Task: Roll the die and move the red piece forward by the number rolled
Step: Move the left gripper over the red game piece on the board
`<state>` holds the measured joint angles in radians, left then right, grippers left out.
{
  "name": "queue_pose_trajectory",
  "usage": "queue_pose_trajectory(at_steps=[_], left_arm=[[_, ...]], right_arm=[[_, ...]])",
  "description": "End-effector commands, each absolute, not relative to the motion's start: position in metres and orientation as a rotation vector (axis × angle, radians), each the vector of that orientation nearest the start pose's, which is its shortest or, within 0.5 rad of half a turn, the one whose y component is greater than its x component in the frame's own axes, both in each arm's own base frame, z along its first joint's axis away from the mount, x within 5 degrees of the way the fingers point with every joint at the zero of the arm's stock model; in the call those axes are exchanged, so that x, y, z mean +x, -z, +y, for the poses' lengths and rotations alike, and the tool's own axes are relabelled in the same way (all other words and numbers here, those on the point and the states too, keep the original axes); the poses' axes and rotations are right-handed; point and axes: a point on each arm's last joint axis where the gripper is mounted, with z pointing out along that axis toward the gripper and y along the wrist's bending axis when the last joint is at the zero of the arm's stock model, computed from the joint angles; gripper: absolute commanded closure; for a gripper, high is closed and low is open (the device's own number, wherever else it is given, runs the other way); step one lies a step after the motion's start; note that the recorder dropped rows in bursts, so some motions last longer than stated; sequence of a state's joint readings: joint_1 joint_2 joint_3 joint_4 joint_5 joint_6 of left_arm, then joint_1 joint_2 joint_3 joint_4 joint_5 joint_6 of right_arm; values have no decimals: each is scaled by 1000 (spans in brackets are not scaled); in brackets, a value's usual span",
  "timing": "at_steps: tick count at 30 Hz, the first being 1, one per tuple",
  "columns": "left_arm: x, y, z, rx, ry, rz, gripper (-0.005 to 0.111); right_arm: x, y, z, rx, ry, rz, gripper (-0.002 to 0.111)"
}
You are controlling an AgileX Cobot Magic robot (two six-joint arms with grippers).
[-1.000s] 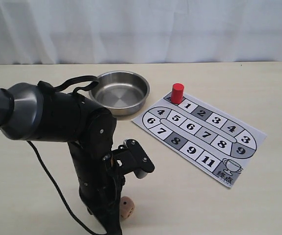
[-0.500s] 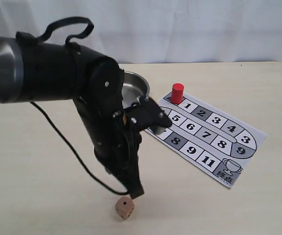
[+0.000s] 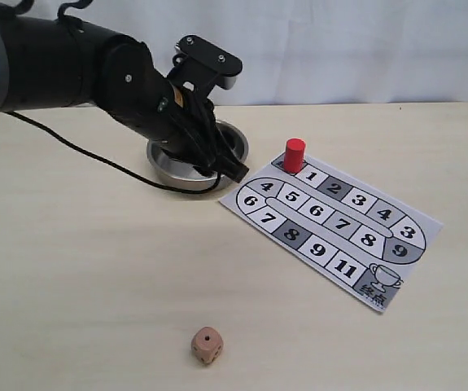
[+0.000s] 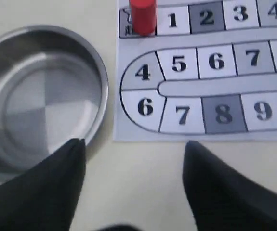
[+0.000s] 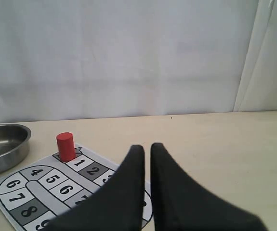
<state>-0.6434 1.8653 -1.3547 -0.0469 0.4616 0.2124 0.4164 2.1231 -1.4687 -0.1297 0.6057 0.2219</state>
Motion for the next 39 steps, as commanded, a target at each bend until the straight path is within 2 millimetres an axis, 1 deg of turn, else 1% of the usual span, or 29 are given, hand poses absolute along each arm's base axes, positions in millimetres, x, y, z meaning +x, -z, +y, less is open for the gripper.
queue_pose_trajectory(at_steps=[1,6,8,9,10,11,13,15,17,21,26,39], left_arm=[[346,-224,-266,876,293,2098,42],[361,-197,-277,838,300,2005,42],[365,-189,-282,768,338,1968,42],[368,-183,-287,683,392,1955,42],[369,-181,-289,654,413,1933,42],[372,-174,-292,592,453,1917,42],[373,-168,-296,538,494,1915,42],[377,-163,-299,528,502,1943,42],[383,-162,-304,520,508,1970,42],[394,-159,-313,515,518,1928,42],[405,-146,-321,510,522,1921,42],[431,-136,-346,580,481,2103,42]], right_arm=[[406,-140,170,-382,-52,2706,104],[406,-140,170,-382,-52,2706,104],[406,-140,170,-382,-52,2706,104],[406,-140,170,-382,-52,2706,104],[406,-140,170,-382,-52,2706,104],[406,-140,170,-382,-52,2706,104],[406,-140,170,-382,-52,2706,104],[406,-140,170,-382,-52,2706,104],[406,-140,170,-382,-52,2706,104],[406,-140,170,-382,-52,2706,104],[406,-140,170,-382,-52,2706,104],[406,-140,170,-382,-52,2706,104]])
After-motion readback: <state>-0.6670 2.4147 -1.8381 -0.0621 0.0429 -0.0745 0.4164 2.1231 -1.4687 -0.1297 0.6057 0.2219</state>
